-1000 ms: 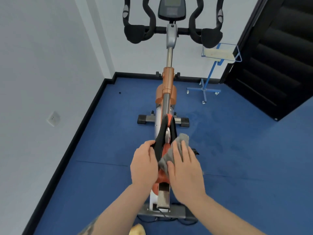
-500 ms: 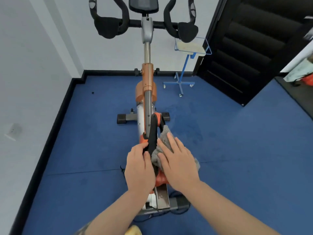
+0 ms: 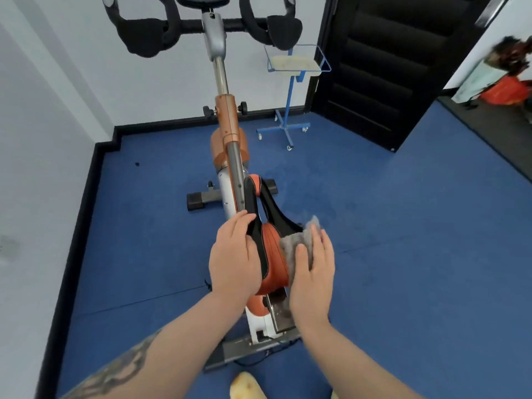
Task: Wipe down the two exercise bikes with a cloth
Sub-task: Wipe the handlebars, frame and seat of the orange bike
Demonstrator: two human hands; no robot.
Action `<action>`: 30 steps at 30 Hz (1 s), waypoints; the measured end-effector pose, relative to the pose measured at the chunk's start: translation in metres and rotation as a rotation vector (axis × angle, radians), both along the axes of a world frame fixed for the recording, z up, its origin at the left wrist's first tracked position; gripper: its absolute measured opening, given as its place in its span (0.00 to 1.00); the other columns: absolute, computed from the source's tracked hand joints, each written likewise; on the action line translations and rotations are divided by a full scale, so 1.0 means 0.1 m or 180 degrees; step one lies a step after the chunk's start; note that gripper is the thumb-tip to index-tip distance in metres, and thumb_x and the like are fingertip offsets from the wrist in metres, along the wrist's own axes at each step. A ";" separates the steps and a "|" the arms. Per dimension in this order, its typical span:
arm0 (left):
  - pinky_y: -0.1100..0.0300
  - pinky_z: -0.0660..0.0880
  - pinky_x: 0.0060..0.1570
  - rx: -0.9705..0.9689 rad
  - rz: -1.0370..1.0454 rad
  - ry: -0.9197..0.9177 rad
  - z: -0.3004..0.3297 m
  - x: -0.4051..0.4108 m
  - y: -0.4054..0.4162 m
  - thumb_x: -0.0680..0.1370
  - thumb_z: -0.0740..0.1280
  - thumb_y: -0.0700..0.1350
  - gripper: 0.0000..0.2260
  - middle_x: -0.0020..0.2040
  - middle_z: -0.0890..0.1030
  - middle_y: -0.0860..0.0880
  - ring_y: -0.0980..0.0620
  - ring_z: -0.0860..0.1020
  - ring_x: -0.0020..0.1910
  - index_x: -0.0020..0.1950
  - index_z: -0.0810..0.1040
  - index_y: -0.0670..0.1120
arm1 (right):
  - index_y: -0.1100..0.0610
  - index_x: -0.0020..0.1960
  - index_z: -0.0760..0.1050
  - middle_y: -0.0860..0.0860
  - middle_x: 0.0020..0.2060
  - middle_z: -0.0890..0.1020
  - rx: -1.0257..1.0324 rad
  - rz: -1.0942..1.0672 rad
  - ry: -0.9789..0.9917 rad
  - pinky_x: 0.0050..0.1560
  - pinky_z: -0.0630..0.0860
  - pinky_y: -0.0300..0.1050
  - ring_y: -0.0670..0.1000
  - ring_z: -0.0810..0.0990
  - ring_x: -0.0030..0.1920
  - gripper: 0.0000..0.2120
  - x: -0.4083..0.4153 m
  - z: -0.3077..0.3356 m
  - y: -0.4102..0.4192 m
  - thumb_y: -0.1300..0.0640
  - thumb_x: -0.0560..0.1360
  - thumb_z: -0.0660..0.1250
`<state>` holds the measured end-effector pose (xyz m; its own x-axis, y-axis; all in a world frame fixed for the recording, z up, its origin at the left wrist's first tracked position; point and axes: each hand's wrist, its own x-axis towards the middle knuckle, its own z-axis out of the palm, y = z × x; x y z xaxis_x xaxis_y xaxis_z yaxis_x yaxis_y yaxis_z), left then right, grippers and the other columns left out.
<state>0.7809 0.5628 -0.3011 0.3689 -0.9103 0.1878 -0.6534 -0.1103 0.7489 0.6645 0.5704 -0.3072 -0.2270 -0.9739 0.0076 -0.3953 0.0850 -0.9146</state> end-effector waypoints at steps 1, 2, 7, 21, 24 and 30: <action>0.61 0.68 0.62 -0.0008 -0.0105 -0.0107 0.00 0.01 -0.02 0.80 0.57 0.35 0.19 0.69 0.74 0.52 0.56 0.70 0.66 0.67 0.76 0.47 | 0.42 0.76 0.59 0.38 0.76 0.56 -0.0119 -0.0188 -0.0085 0.69 0.49 0.28 0.36 0.52 0.74 0.23 0.12 -0.04 0.16 0.45 0.81 0.52; 0.62 0.67 0.64 0.0008 -0.0210 -0.0164 0.00 0.02 -0.04 0.80 0.57 0.34 0.19 0.70 0.73 0.53 0.55 0.69 0.69 0.68 0.76 0.47 | 0.45 0.77 0.58 0.39 0.76 0.54 -0.0207 -0.0398 -0.0153 0.70 0.48 0.29 0.36 0.51 0.75 0.25 0.21 -0.07 0.21 0.45 0.80 0.51; 0.69 0.61 0.68 0.0204 -0.0312 0.0618 -0.01 0.03 -0.03 0.82 0.55 0.35 0.21 0.69 0.68 0.64 0.63 0.66 0.70 0.68 0.76 0.53 | 0.50 0.75 0.63 0.41 0.72 0.66 -0.0132 -0.1576 -0.1410 0.75 0.58 0.47 0.40 0.62 0.73 0.21 0.31 -0.06 -0.06 0.54 0.82 0.54; 0.73 0.59 0.64 0.0252 -0.0344 0.0794 -0.08 0.08 -0.02 0.83 0.53 0.39 0.20 0.70 0.66 0.68 0.67 0.64 0.70 0.69 0.74 0.56 | 0.57 0.78 0.54 0.50 0.77 0.57 -0.0401 -0.1338 -0.0524 0.75 0.53 0.39 0.44 0.54 0.76 0.26 0.52 -0.14 0.21 0.54 0.82 0.54; 0.75 0.58 0.62 0.0251 -0.0300 0.0797 -0.06 0.04 -0.03 0.83 0.54 0.39 0.20 0.69 0.67 0.69 0.67 0.64 0.70 0.69 0.75 0.56 | 0.55 0.73 0.66 0.51 0.72 0.68 -0.0027 -0.0822 -0.0160 0.72 0.62 0.45 0.48 0.64 0.72 0.20 0.17 -0.08 -0.02 0.55 0.83 0.54; 0.68 0.65 0.62 0.0135 -0.0081 0.0565 -0.05 -0.01 0.00 0.82 0.54 0.38 0.20 0.68 0.68 0.68 0.65 0.67 0.68 0.67 0.77 0.56 | 0.54 0.79 0.47 0.53 0.78 0.52 0.0400 0.1010 0.2628 0.74 0.54 0.52 0.57 0.53 0.76 0.29 -0.02 0.11 0.00 0.46 0.80 0.35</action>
